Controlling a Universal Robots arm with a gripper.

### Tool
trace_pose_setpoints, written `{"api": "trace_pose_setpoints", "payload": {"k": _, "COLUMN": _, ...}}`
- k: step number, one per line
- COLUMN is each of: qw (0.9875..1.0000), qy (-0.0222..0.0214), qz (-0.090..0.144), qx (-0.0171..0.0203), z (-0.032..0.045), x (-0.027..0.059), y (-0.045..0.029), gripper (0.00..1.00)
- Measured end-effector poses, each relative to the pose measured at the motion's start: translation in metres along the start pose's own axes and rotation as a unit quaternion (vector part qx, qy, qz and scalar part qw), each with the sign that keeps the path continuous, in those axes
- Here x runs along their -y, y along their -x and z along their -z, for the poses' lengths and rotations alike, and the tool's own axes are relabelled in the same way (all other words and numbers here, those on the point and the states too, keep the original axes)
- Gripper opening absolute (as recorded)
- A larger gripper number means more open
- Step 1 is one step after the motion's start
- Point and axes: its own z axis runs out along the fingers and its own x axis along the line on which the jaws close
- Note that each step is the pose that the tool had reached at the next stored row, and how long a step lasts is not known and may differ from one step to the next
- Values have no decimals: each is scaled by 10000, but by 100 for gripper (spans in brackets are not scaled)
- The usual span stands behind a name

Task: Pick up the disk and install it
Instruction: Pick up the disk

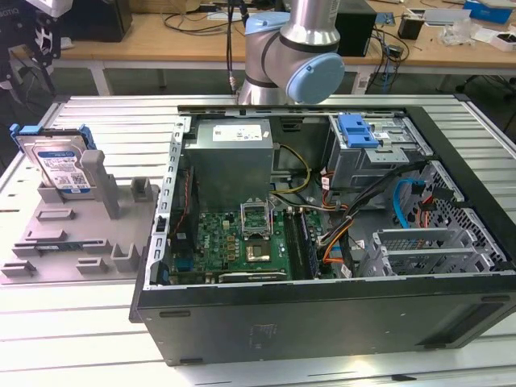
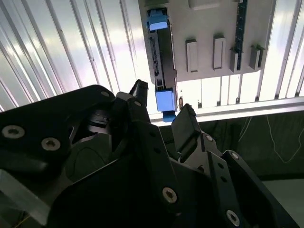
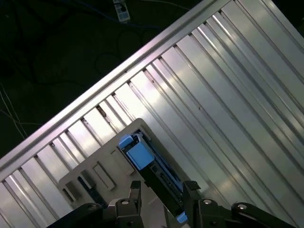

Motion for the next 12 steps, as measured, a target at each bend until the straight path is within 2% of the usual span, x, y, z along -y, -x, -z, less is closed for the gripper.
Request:
{"api": "trace_pose_setpoints", "payload": {"k": 9, "qw": 10000, "qy": -1, "qz": 52, "qx": -3, "z": 0, "x": 0, "y": -1, "gripper": 48}}
{"api": "trace_pose_setpoints", "payload": {"k": 10, "qw": 9998, "qy": -4, "qz": 182, "qx": -10, "z": 0, "x": -1, "y": 1, "gripper": 48}}
{"api": "trace_pose_setpoints", "payload": {"k": 12, "qw": 9982, "qy": -11, "qz": 605, "qx": -33, "z": -1, "x": -2, "y": 2, "gripper": 48}}
